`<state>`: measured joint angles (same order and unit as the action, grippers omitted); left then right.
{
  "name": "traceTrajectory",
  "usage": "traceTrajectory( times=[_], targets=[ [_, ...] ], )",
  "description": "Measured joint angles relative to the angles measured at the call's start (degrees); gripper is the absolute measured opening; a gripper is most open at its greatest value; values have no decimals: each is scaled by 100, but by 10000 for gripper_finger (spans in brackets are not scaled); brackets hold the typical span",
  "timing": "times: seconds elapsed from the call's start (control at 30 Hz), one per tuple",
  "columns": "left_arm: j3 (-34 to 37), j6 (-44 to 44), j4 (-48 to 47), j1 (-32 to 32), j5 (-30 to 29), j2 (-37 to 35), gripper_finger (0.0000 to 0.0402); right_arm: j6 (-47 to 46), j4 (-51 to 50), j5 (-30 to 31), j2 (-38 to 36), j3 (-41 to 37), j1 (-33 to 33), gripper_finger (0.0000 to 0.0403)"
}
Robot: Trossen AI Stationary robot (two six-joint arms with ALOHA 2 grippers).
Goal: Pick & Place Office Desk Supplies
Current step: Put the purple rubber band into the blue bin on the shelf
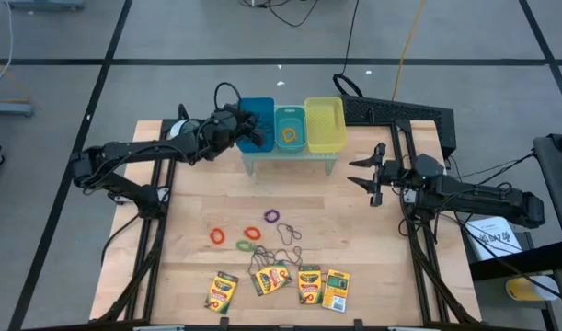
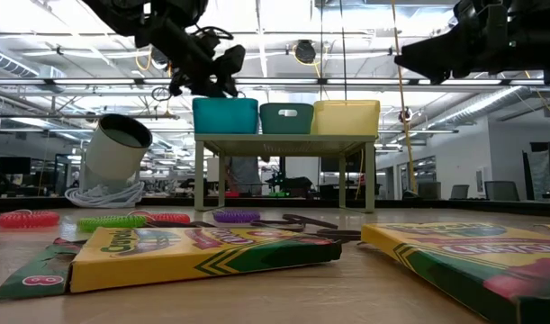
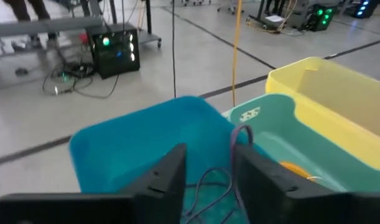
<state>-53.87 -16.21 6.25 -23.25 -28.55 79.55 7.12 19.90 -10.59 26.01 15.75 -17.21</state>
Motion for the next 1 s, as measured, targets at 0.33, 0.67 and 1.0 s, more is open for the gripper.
traceTrajectory(
  times=[0.33,0.67,1.0],
  targets=[
    [0,-900,-209,-69,393,-2,246,-1,3,2,38,0,0,194],
    [0,-1102,-107,-73,526,-15,260,-1,3,2,38,0,0,194],
    [0,-1241,274,-15,424,-542,260,8,3,19,38,0,0,194]
  ],
)
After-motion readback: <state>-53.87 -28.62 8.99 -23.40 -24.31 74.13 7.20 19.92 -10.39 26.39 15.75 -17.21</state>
